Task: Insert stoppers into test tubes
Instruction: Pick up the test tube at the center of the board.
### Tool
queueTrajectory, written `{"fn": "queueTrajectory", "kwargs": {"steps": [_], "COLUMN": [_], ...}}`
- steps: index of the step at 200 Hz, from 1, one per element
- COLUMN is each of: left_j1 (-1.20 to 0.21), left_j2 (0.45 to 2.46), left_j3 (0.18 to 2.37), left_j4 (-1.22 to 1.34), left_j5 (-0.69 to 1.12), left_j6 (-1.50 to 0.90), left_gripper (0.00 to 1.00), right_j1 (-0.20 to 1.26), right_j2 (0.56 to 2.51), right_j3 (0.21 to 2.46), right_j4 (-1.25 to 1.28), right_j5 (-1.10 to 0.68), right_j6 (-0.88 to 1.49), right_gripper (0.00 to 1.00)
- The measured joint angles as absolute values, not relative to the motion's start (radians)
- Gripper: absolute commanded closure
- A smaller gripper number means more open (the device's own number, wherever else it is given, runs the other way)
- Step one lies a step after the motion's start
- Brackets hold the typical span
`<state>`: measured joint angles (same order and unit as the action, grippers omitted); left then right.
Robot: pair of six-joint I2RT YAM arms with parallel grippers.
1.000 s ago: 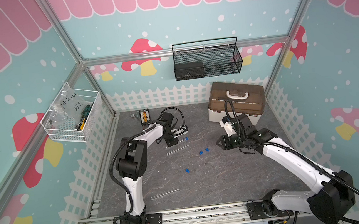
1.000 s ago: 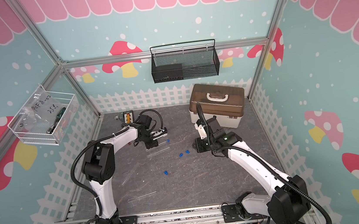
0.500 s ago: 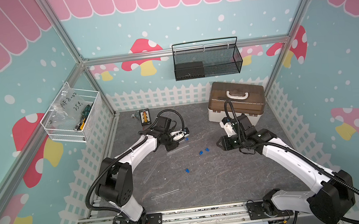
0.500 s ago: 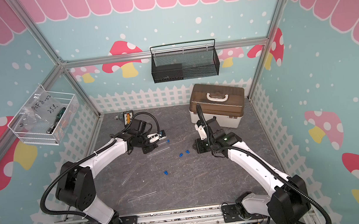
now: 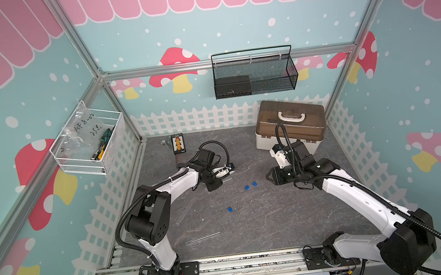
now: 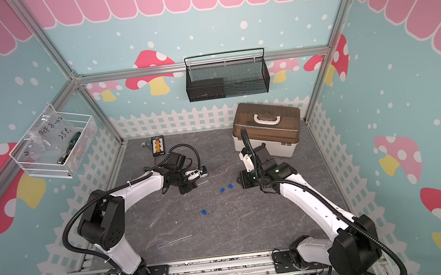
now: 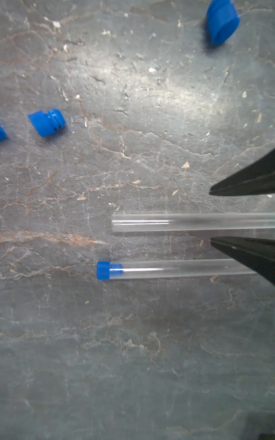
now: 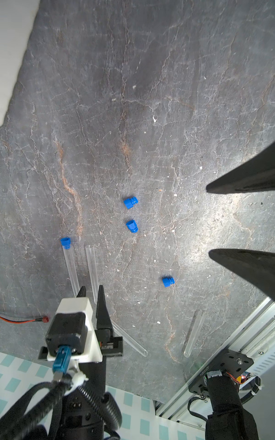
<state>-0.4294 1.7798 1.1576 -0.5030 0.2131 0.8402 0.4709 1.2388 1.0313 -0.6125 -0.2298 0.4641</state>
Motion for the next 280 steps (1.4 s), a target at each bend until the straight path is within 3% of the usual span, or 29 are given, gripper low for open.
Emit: {"fn": "queueTrajectory", "kwargs": {"steps": [211, 280], "left_j1": [-0.461, -0.471], "left_j2": [1.946, 1.964], "left_j3": [1.287, 1.314], "left_j4": [-0.611, -0.632], "left_j5": [0.085, 0.056], "left_j6": [0.826, 0.827], "left_gripper": [0.66, 0.73], "right_j1": [0.471, 0.471], "right_j2": [1.241, 1.241], "right_j3": [1.028, 1.028], "right_j4": [-0.613, -0.613], "right_j5": [-0.249, -0.252], "right_j6": [0.46, 0.459], "right_gripper": [0.62, 0.63]}}
